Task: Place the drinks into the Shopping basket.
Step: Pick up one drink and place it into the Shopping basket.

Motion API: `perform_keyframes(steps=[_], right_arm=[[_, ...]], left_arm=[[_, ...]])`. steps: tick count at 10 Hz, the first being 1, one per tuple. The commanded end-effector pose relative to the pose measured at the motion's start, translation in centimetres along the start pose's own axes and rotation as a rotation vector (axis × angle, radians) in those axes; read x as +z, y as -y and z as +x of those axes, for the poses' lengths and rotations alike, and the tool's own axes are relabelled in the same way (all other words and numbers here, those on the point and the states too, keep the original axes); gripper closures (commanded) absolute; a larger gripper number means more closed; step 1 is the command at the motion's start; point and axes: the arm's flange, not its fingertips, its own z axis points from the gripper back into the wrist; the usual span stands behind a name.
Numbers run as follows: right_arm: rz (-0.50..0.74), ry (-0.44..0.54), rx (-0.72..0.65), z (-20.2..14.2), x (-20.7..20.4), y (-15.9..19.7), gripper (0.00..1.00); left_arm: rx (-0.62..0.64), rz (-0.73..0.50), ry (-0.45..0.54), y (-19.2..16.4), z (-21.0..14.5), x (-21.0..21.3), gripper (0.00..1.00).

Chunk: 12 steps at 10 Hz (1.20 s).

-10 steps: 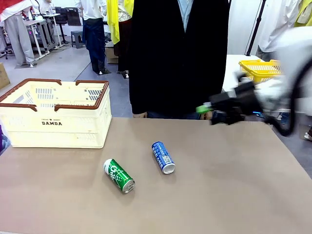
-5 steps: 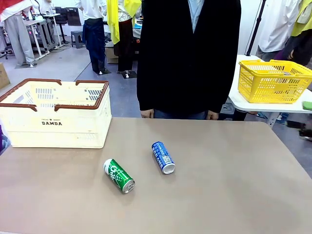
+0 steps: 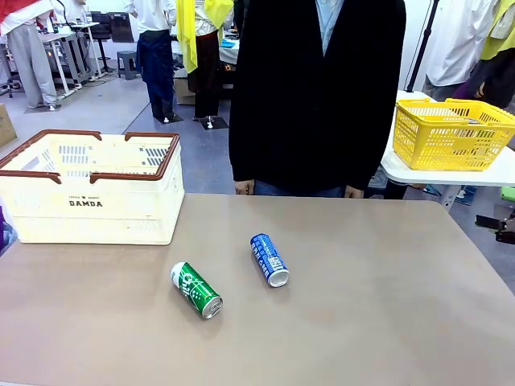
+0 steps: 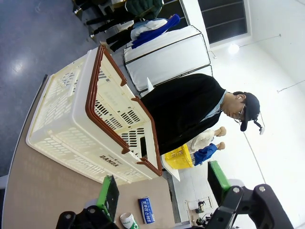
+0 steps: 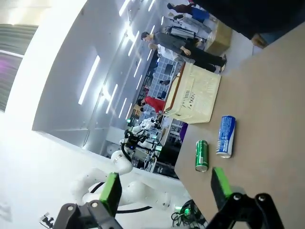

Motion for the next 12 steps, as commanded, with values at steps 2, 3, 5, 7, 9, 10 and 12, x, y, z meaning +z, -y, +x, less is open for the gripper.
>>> perform_keyframes(steps=[2, 3, 5, 7, 9, 10, 12], right_arm=[[0.012, -0.013, -0.001, 0.0, 0.2, -1.3, 0.0], [0.012, -0.013, -0.001, 0.0, 0.2, -1.3, 0.0], [0.012, -0.013, -0.001, 0.0, 0.2, -1.3, 0.0], [0.012, -0.013, -0.001, 0.0, 0.2, -1.3, 0.0], [0.012, -0.013, -0.001, 0.0, 0.2, -1.3, 0.0], [0.012, -0.013, -0.001, 0.0, 0.2, -1.3, 0.0], [0.012, -0.013, -0.001, 0.0, 0.2, -1.3, 0.0]], left_arm=[[0.0, 0.0, 0.0, 0.0, 0.0, 0.0, 0.0], [-0.014, 0.373, 0.086, 3.5, -0.5, -0.8, 0.0], [-0.279, 0.478, -0.108, 12.5, -7.2, -7.5, 0.0], [-0.531, 0.655, -0.305, 19.0, -15.6, -17.5, 0.0], [-0.634, 0.799, -0.449, 22.1, -26.3, -24.7, 0.0], [-0.665, 0.856, -0.448, 22.6, -31.5, -27.3, 0.0], [-0.77, 0.815, -0.596, 22.1, -40.6, -31.1, 0.0]])
